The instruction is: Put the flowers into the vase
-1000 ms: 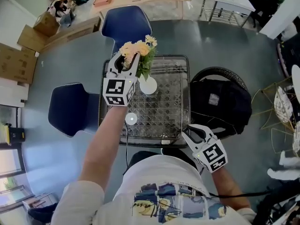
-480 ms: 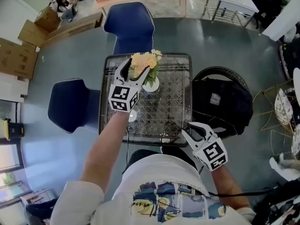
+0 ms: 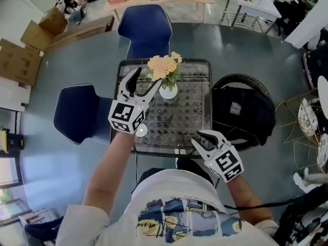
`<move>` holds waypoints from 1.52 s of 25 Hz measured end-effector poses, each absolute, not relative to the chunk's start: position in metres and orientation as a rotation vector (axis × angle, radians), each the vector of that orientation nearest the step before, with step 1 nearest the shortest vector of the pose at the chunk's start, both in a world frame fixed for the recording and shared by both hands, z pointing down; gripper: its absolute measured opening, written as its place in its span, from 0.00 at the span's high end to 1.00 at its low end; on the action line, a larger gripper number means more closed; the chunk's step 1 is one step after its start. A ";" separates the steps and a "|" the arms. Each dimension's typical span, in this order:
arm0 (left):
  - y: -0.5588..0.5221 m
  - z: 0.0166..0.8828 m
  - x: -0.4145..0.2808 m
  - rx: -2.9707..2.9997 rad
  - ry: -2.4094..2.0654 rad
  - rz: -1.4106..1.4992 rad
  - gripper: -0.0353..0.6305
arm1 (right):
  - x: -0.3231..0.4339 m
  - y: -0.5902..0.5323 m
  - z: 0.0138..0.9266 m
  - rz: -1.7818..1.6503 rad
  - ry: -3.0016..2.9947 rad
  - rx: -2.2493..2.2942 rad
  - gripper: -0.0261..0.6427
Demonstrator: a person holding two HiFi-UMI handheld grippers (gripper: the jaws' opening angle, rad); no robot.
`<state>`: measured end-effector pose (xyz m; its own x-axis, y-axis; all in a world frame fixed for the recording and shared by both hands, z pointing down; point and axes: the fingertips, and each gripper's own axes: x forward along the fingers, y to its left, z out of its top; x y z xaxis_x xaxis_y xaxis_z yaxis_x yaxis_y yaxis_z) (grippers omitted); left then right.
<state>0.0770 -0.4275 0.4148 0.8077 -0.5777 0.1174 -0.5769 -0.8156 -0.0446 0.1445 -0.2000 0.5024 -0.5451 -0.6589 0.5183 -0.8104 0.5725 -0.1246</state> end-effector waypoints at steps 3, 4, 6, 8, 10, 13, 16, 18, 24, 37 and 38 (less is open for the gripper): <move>-0.397 0.401 0.053 -3.081 0.892 -0.110 0.48 | 0.120 -0.195 0.495 0.453 -2.413 1.158 0.81; -0.385 0.397 0.044 -3.115 0.863 -0.087 0.48 | 0.111 -0.193 0.491 0.437 -2.426 1.153 0.81; -0.358 0.394 0.020 -3.158 0.818 -0.078 0.48 | 0.088 -0.188 0.482 0.409 -2.450 1.141 0.81; -0.328 0.397 -0.011 -3.174 0.802 -0.120 0.52 | 0.060 -0.176 0.476 0.396 -2.471 1.104 0.81; -0.296 0.399 -0.042 -3.200 0.784 -0.170 0.65 | 0.032 -0.161 0.471 0.385 -2.494 1.054 0.82; -0.250 0.401 -0.084 -3.256 0.761 -0.213 0.89 | -0.004 -0.144 0.466 0.364 -2.512 1.007 0.82; -0.201 0.405 -0.123 -3.359 0.712 -0.215 0.93 | -0.038 -0.126 0.464 0.342 -2.506 1.005 0.86; -0.168 0.408 -0.142 -3.391 0.654 -0.265 0.93 | -0.059 -0.113 0.462 0.337 -2.502 1.008 0.87; -0.086 0.413 -0.179 -3.424 0.517 -0.379 0.93 | -0.110 -0.066 0.453 0.317 -2.502 1.013 0.88; 0.003 0.405 -0.213 -3.398 0.338 -0.414 0.93 | -0.175 0.014 0.444 0.294 -2.514 1.025 0.90; 0.007 0.406 -0.213 -3.402 0.337 -0.418 0.93 | -0.177 0.016 0.444 0.293 -2.513 1.019 0.90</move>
